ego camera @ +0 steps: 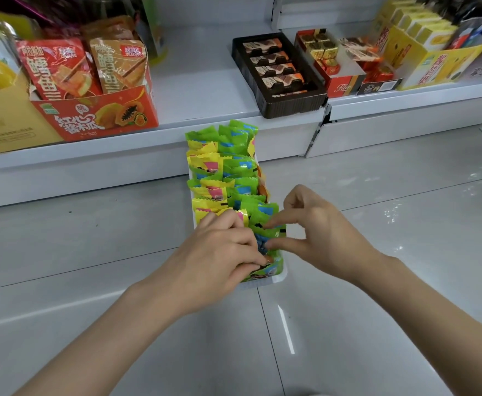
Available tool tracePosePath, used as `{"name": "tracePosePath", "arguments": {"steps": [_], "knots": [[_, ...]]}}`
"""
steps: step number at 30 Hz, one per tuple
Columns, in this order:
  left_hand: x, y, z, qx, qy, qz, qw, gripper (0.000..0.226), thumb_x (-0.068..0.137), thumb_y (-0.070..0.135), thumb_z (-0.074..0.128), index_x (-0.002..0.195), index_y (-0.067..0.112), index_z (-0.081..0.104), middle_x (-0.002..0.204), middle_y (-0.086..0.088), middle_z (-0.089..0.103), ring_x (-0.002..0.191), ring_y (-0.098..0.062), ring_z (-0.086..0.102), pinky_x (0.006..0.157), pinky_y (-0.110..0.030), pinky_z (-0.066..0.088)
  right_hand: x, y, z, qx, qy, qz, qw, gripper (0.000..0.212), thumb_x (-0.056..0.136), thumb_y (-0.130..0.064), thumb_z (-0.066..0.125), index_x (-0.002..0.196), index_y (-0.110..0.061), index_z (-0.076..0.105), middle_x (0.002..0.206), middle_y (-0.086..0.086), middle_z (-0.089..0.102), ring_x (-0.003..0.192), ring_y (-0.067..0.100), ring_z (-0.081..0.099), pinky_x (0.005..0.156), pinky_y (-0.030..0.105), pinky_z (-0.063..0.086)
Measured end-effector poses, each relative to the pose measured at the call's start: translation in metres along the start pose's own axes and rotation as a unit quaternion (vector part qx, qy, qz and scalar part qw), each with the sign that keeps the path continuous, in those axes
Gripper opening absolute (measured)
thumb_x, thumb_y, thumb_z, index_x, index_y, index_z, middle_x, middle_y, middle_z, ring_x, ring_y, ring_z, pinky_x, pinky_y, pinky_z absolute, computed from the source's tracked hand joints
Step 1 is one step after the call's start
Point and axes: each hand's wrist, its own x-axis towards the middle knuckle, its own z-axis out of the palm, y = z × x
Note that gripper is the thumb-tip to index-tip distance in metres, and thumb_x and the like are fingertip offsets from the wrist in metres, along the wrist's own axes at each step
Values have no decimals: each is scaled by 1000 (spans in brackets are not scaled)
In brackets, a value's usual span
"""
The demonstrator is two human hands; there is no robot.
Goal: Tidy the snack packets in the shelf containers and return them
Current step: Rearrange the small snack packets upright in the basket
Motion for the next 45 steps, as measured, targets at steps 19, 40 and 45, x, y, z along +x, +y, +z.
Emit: {"name": "tracePosePath", "arguments": {"steps": [19,40,45], "knots": [[29,6,-22,-578,105,-236,774,39,78,13,71,117,11,65,112,-1,74,98,-13,71,79,-23,56,65,-15,-105,301,238,111,917,19,78,-23,80,74,-14,63,62,-7,73,62,11,73,54,23,58],[8,8,-5,-638,208,-326,666,65,61,4,81,120,7,54,109,-10,75,100,-22,73,77,-29,60,60,5,-55,441,285,221,822,14,81,-1,77,85,-11,69,60,6,65,72,13,74,66,20,58],[15,8,-4,-559,310,-327,696,21,69,25,78,86,24,65,95,-4,78,80,-13,74,62,-23,57,55,-4,-41,553,261,229,757,10,90,-5,68,99,-4,67,82,12,74,78,17,73,71,24,59]]}}
